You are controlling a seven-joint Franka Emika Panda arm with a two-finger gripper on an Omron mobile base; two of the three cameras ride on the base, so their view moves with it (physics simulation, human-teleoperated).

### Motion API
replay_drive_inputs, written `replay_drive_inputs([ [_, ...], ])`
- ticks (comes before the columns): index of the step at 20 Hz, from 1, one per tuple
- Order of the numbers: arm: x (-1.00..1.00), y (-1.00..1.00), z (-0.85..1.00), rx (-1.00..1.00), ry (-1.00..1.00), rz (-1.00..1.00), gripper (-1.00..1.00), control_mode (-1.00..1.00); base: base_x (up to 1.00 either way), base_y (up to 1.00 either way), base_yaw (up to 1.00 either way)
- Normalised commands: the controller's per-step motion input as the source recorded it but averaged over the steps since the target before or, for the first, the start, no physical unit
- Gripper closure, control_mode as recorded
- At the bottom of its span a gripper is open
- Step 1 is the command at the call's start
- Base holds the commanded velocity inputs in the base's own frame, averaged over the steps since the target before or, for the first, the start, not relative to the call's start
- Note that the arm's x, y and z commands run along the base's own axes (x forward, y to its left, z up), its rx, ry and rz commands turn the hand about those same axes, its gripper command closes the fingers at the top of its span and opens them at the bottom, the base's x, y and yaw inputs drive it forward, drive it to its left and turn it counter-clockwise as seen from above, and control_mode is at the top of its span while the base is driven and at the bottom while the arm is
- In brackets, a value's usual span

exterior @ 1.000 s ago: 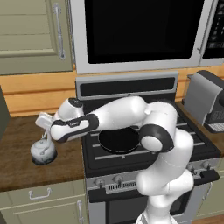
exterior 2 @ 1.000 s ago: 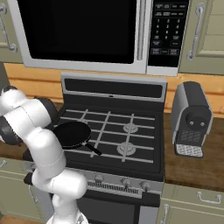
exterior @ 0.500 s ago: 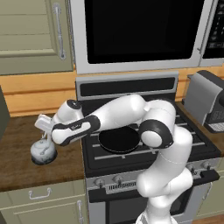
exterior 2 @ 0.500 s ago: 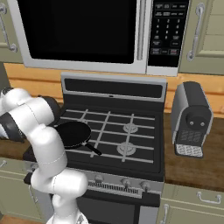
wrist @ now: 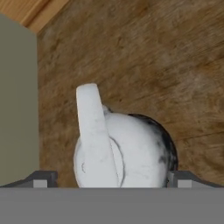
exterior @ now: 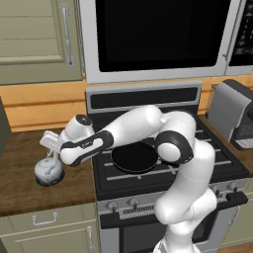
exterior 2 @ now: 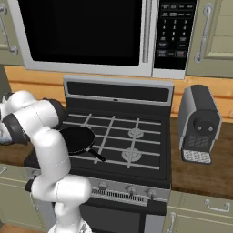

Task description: Pick the kettle from the counter and place it on a stove burner. Then turn the burner on.

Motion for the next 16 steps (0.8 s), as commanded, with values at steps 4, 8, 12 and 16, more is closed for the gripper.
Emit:
replay_drive_inputs([
  [4, 0.11, 0.0, -0.03, 0.0, 0.0, -0.01, -1.0, -1.0, 0.0, 0.0, 0.0],
  [8, 0.16, 0.0, -0.01, 0.0, 0.0, -0.02, -1.0, -1.0, 0.0, 0.0, 0.0],
  [12, 0.14, 0.0, -0.02, 0.0, 0.0, -0.02, -1.0, -1.0, 0.0, 0.0, 0.0],
  [16, 0.09, 0.04, 0.0, 0.0, 0.0, -0.03, -1.0, -1.0, 0.0, 0.0, 0.0],
])
